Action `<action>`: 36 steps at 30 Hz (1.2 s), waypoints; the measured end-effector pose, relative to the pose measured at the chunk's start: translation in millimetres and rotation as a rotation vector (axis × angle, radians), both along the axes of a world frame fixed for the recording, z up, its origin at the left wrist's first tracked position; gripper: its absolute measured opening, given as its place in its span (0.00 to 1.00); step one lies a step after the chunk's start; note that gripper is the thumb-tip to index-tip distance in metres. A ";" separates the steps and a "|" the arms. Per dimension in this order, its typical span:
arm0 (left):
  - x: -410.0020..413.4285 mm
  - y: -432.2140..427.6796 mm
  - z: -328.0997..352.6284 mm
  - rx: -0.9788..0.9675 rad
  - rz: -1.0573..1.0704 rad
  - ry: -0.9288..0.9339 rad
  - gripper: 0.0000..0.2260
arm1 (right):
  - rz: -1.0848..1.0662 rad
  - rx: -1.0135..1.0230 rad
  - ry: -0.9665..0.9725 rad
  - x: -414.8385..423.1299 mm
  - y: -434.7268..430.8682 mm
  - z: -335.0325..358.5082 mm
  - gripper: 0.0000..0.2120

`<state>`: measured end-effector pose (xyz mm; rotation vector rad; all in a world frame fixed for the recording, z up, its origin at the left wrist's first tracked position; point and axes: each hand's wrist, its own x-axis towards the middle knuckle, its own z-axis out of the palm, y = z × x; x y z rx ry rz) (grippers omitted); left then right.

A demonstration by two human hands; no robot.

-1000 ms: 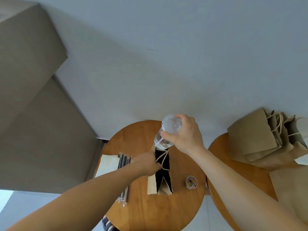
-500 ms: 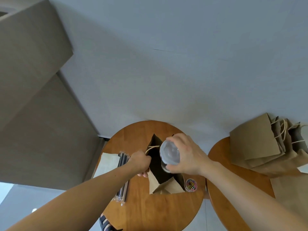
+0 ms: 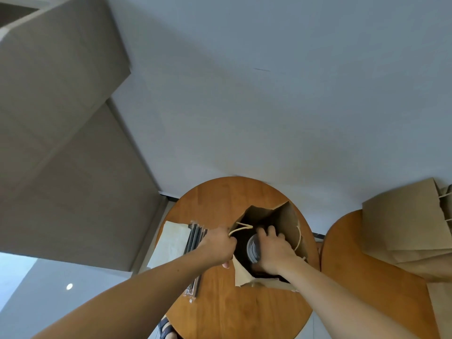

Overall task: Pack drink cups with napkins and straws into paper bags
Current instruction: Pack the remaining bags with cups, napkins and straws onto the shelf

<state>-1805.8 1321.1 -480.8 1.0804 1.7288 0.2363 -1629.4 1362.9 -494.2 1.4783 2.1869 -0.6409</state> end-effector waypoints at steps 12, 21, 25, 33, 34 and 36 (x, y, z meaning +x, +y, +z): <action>-3.5 6.7 -10.5 0.022 -0.033 0.075 0.02 | -0.037 -0.050 -0.017 -18.3 6.1 -73.9 0.42; 2.4 10.3 -6.3 0.047 -0.044 0.073 0.04 | -0.043 -0.041 0.007 -11.4 6.9 -80.6 0.46; 1.5 12.5 0.9 0.047 -0.080 0.067 0.06 | -0.164 -0.101 0.016 -20.5 8.3 -52.3 0.44; -2.6 22.8 36.6 0.163 -0.200 0.205 0.20 | 0.090 0.104 -0.082 -16.3 16.2 86.4 0.08; -5.1 24.8 44.7 0.182 -0.223 0.195 0.24 | 0.097 0.134 -0.076 -10.3 17.6 102.6 0.09; -11.8 29.6 60.9 0.197 -0.279 0.122 0.29 | 0.090 0.192 -0.058 2.1 23.8 129.9 0.11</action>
